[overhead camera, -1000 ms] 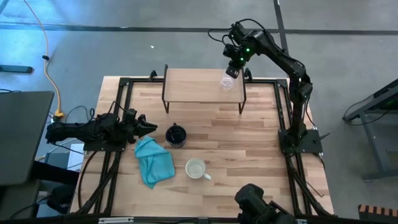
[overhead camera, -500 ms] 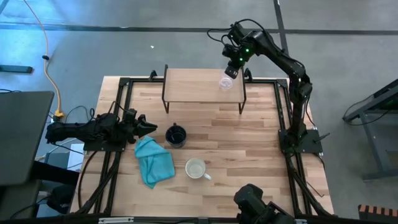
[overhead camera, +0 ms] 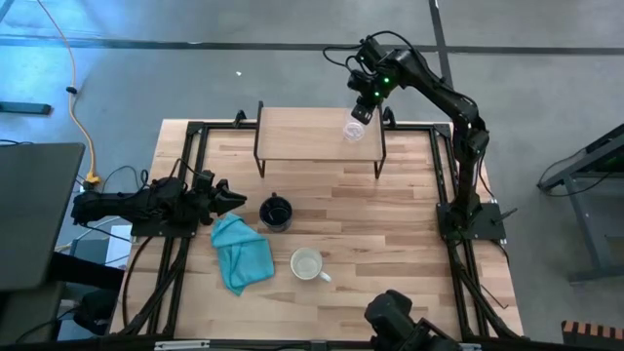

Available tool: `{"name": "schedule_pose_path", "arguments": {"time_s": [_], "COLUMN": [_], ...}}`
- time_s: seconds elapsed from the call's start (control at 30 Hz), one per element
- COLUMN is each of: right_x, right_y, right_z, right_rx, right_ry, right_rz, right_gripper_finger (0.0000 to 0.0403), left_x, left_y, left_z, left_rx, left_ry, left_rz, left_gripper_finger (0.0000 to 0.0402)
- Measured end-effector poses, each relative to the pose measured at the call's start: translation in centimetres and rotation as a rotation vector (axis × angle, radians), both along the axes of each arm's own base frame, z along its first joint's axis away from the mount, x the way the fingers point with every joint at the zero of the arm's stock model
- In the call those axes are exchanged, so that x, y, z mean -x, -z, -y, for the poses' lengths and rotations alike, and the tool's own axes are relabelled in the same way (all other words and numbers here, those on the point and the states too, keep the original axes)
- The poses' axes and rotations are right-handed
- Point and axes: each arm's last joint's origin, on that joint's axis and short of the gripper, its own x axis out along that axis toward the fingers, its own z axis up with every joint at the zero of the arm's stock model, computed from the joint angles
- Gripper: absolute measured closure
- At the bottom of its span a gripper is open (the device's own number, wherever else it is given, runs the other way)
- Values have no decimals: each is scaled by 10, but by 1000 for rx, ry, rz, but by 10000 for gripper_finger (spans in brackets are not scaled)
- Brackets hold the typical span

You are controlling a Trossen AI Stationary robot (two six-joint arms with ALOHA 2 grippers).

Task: Stack small to large cups/mugs on shelf
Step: Put the transparent mug on the shelf

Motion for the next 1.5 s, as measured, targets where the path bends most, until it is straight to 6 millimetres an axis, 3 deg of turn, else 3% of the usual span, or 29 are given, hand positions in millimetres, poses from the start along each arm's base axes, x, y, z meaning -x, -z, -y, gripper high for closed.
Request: {"name": "schedule_pose_path", "arguments": {"time_s": [0.9,1.17,1.5], "right_x": [-2,-6,0], "right_y": [0,12,2], "right_z": [-3,-4,-8], "right_rx": [4,-15,37], "right_ry": [22,18,30], "right_rz": [-11,-25,-32], "right_gripper_finger": [403,403,403], "left_x": [0,0,0], "left_y": [0,0,0], "left_z": [0,0,0], "left_rx": [0,3,1], "left_ry": [0,2,3], "left_rz": [1,1,1], "left_gripper_finger": [298,298,298]}}
